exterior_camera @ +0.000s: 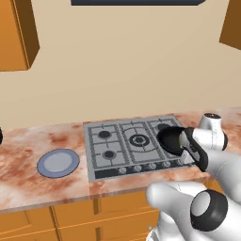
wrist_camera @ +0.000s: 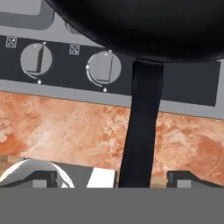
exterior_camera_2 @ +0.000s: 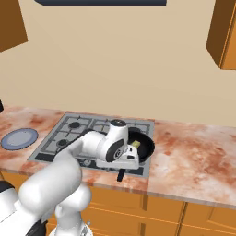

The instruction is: Pick up the butter stick and place it in the pan. Then turn on the burner for the pan.

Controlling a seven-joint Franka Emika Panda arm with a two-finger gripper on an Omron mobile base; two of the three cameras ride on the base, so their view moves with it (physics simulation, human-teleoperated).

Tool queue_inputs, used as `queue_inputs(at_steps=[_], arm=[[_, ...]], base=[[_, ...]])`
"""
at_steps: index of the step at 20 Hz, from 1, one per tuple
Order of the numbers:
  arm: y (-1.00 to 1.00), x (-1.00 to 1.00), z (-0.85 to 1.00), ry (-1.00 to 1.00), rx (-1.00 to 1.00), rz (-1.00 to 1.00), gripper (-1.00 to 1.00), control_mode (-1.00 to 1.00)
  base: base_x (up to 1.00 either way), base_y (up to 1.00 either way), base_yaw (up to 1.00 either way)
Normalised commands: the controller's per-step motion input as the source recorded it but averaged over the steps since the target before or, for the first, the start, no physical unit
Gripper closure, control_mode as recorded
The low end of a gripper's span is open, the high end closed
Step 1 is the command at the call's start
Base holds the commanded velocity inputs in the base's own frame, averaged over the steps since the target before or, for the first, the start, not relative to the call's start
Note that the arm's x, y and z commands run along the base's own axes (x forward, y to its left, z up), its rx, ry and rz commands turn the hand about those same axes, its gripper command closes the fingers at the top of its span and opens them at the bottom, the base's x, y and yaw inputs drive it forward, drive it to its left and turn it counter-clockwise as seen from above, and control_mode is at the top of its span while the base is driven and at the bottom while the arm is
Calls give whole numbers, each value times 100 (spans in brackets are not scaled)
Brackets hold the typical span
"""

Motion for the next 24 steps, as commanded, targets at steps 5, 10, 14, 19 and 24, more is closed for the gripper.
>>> queue_inputs(at_steps=[5, 10, 14, 19, 24], arm=[[-9, 16, 0, 0, 0, 7, -100, -100], [-7, 21, -8, 0, 0, 3, -100, -100], [-17, -6, -20, 0, 0, 0, -100, -100], [1, -2, -17, 4, 0, 0, 100, -100], [-3, 0, -1, 0, 0, 0, 100, -100]], base=[[0, 0, 0], [0, 0, 0], [0, 0, 0], [0, 0, 0], [0, 0, 0]])
